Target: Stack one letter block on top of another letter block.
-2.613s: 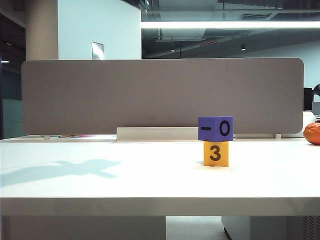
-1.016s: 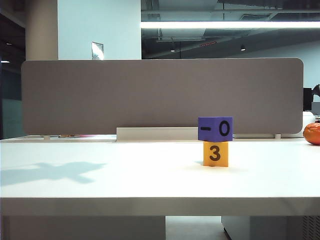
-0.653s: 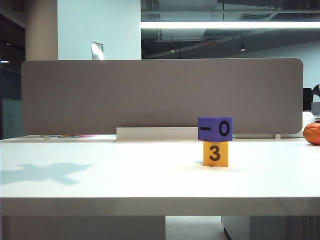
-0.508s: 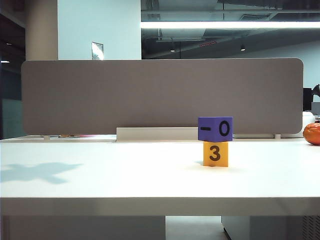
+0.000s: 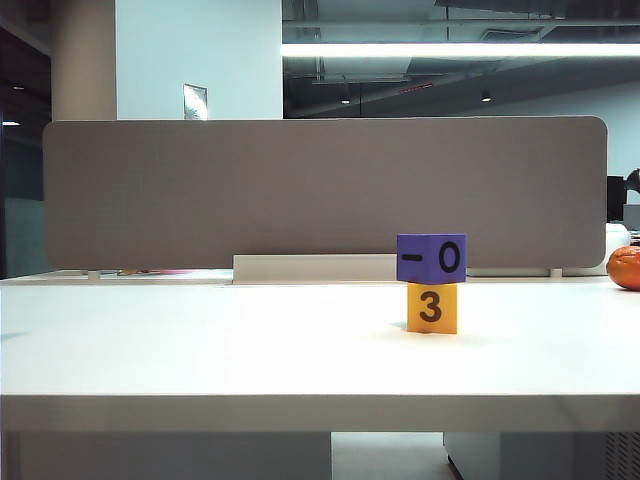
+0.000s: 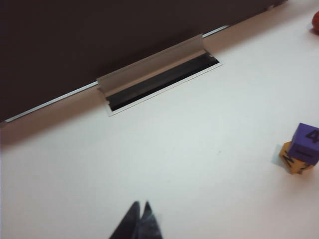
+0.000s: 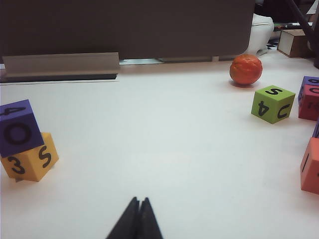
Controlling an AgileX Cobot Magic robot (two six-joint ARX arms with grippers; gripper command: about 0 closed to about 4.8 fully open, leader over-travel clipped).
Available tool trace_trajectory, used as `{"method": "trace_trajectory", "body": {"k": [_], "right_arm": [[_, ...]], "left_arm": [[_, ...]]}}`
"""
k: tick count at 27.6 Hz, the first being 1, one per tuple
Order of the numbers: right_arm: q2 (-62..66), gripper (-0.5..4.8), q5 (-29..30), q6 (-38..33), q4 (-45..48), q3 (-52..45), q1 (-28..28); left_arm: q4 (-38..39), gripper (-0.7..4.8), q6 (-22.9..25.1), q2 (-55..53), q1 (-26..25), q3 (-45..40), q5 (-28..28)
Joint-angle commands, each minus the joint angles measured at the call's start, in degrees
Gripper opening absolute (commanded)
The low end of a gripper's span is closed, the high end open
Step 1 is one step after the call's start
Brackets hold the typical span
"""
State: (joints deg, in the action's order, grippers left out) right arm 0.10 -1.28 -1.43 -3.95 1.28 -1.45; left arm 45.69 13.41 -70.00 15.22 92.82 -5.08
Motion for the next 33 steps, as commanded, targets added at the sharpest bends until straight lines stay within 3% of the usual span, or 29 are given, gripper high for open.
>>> {"method": "trace_trajectory", "body": {"k": [1, 8, 15, 21, 31, 33], "right_arm": [[-0.11, -0.05, -0.11, 0.17, 0.74, 0.31, -0.02], [-0.11, -0.05, -0.11, 0.17, 0.76, 0.31, -0.04], [-0.11, -0.05, -0.09, 0.17, 0.76, 0.31, -0.04], [-0.11, -0.05, -0.09, 0.17, 0.74, 0.31, -0.04], [-0.11, -0.05, -0.09, 0.17, 0.74, 0.31, -0.04], [-0.11, -0.05, -0.09, 0.17, 0.74, 0.31, -0.04]], "left_arm": [[-6.25, -0.06, -1.49, 6.82, -2.78, -9.68, -0.09], [-12.66, -0.06, -3.54, 19.96, -3.28, -27.96, -0.04], [-16.26, -0.06, -6.84, 30.03, -3.28, -39.80, 4.76], [-17.09, -0.06, -11.54, 38.01, -3.28, -48.22, 5.07], [-14.45, -0.06, -13.22, 45.31, -3.28, -53.02, 6.80], [-14.91, -0.06, -10.84, 45.31, -3.28, -53.05, 7.63]]}}
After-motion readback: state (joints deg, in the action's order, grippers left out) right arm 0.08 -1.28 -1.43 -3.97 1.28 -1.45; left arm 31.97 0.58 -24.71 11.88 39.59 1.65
